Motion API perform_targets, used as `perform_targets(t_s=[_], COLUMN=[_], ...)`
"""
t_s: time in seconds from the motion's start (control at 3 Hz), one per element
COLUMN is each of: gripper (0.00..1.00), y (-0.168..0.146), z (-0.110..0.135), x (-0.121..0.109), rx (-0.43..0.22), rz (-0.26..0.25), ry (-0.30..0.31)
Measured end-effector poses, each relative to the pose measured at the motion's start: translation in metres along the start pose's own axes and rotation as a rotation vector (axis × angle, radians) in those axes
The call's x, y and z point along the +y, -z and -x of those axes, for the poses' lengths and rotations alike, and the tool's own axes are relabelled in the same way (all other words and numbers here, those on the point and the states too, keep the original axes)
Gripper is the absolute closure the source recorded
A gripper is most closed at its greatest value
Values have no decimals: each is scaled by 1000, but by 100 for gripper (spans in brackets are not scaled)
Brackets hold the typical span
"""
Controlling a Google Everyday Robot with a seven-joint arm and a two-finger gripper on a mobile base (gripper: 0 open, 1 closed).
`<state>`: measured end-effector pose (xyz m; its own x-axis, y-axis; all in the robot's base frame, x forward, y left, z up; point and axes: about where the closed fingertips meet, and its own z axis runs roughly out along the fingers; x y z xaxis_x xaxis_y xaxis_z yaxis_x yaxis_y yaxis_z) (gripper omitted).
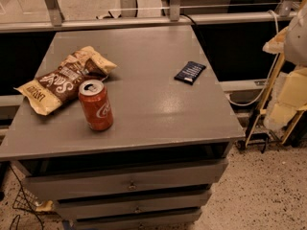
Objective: Pick rxbar blueberry
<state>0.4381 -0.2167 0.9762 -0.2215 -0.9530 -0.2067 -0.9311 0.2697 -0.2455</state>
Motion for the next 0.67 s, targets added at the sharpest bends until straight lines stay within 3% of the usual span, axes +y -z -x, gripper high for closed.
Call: perform_targets(t_s=[0.33, 0.67], gripper=[0, 0], y=[0, 2], z=[0, 14], x=[0, -10], rx=[0, 39], rz=[0, -44], ry=[0, 121])
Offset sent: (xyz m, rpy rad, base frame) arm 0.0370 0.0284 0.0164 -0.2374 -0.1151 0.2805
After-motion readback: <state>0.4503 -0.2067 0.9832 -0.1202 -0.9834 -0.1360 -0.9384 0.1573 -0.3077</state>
